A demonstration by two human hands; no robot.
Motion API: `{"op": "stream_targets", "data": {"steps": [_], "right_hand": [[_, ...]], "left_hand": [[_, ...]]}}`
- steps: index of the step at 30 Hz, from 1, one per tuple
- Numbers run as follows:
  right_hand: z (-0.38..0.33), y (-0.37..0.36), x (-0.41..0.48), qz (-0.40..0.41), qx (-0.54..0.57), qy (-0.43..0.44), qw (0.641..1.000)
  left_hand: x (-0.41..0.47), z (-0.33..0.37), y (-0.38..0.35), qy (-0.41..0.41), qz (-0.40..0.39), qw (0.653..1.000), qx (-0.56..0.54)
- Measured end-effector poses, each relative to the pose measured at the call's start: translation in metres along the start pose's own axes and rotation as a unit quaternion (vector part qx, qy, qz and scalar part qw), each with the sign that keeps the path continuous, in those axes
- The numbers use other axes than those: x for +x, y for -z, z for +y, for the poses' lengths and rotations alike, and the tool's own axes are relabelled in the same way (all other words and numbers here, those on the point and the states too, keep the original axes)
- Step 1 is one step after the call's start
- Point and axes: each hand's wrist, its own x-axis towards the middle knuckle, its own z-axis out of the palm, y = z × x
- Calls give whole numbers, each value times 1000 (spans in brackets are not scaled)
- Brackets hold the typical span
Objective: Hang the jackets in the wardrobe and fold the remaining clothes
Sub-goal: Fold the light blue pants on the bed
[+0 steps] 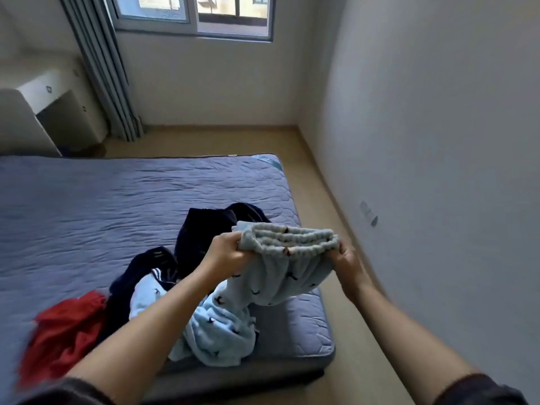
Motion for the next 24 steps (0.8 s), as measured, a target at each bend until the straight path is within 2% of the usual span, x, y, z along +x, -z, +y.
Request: {"op": "stream_targets", "data": {"steps": [4, 7, 13, 19, 24], "right_hand": [[35, 34, -58, -41, -26, -24, 999], [59, 58, -102, -70, -52, -48, 995], [103, 91, -142, -97, -113, -116, 982], [119, 79, -94, -128, -142, -131, 973], [135, 51, -18, -104, -143, -143, 974]], "left_hand": [[-73, -11, -37, 33, -18, 999, -13], [-123, -16, -60, 64, -92, 993, -39], [-174, -39, -99, 133, -198, 971, 12], [-145, -60, -107, 189, -170, 966, -41], [-69, -98, -105, 208, -118, 968, -79]]}}
